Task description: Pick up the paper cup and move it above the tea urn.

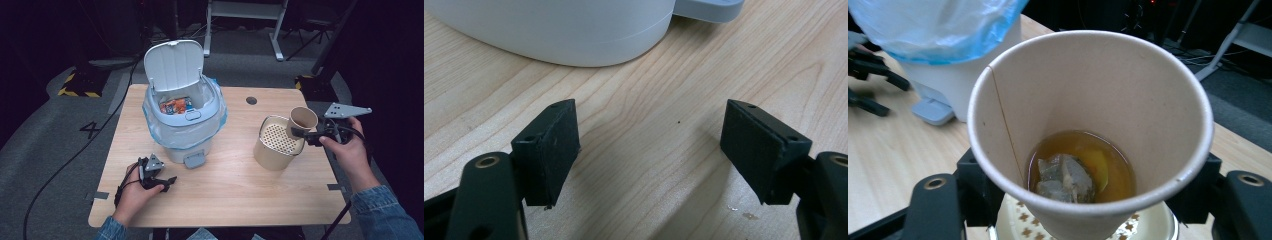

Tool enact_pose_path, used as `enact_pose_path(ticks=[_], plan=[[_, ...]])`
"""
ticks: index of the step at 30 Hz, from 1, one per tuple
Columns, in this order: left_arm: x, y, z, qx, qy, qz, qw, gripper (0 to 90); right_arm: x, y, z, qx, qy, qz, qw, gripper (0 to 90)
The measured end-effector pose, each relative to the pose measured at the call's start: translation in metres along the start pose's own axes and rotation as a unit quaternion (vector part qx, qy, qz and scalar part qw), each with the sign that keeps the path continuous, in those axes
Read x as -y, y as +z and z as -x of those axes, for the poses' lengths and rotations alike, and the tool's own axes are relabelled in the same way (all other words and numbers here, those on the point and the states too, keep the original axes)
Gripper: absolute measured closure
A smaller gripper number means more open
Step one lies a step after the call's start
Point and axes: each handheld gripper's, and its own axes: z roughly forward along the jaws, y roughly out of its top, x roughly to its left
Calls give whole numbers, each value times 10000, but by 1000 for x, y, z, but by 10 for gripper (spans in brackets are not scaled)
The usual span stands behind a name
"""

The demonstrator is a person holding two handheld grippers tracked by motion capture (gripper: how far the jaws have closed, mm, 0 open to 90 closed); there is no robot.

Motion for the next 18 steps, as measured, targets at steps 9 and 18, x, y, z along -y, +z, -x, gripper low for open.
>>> enact_pose_path(ticks=[9, 18], plan=[[0, 0, 0, -1, 2, -1, 10000, 241, 2, 17, 8, 154, -173, -178, 9996, 304], [0, 0, 0, -2, 3, 4, 10000, 241, 6, 30, 13, 285, -277, -392, 9984, 304]])
